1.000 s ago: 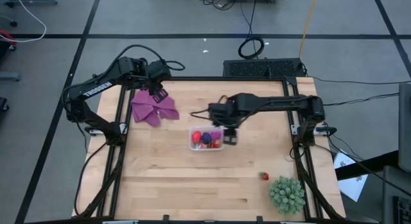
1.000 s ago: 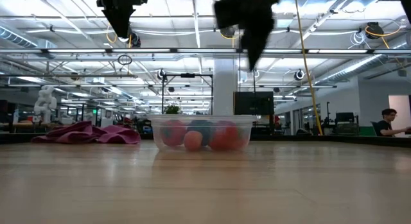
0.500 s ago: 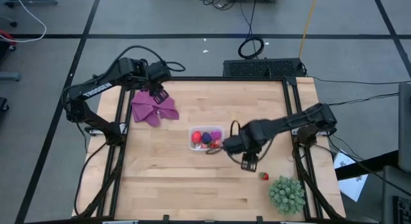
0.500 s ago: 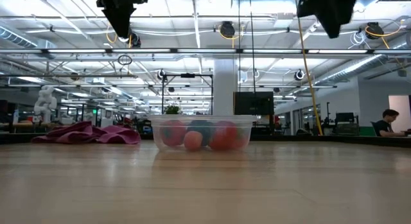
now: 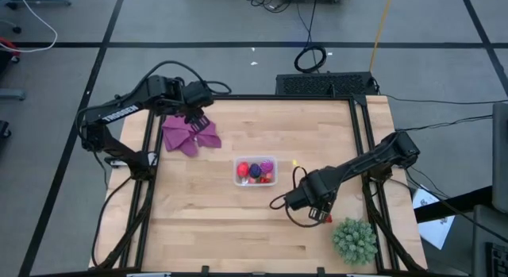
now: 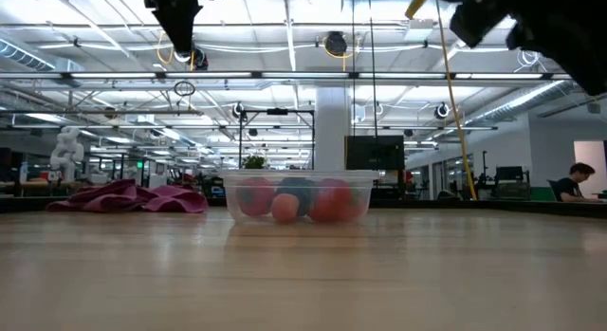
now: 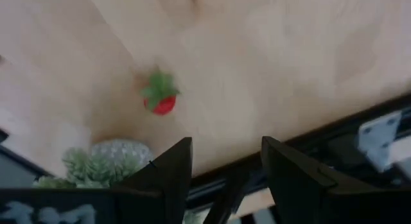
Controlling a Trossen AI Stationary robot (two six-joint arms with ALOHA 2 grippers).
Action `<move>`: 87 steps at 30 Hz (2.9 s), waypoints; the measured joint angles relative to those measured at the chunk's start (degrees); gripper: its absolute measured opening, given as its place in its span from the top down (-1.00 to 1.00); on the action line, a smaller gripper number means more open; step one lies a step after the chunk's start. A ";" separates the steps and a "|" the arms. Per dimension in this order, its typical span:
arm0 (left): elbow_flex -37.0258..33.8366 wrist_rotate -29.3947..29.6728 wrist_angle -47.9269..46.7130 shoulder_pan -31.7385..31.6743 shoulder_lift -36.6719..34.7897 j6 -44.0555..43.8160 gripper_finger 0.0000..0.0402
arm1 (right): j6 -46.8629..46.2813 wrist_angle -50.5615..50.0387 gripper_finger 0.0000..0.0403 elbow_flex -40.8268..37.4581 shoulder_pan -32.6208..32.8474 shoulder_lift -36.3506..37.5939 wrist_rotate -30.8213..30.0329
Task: Pick and placing Produce into tupperware
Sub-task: Put the red strawberry into the transparent bin
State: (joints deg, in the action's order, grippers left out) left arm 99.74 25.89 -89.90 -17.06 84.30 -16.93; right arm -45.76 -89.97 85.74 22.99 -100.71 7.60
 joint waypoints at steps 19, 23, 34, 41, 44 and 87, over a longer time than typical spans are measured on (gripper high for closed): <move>0.00 0.07 0.21 1.07 0.01 -0.30 0.14 | -9.43 9.67 0.06 -4.88 -0.01 0.00 12.23; 0.00 0.07 0.21 1.07 0.01 -0.37 0.14 | -9.94 9.67 -0.01 -4.93 -0.01 0.00 13.55; 0.00 0.13 0.23 1.07 -0.01 -0.42 0.14 | -10.73 17.97 -0.16 -11.98 -0.01 -0.04 19.64; 0.00 0.17 0.23 1.07 0.01 -0.57 0.14 | -10.58 26.49 -0.16 -17.25 -0.16 -0.02 22.64; 0.00 0.17 0.23 1.07 -0.01 -0.57 0.14 | -10.59 29.43 -0.16 -20.00 -0.16 -0.02 24.15; 0.00 0.17 0.21 1.02 0.01 -0.53 0.14 | -9.06 35.52 -0.16 -27.17 -2.36 -0.02 22.56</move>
State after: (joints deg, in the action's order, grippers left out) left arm 99.74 26.06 -89.69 -16.03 84.31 -17.45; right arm -54.83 -54.46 58.57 20.63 -100.73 30.16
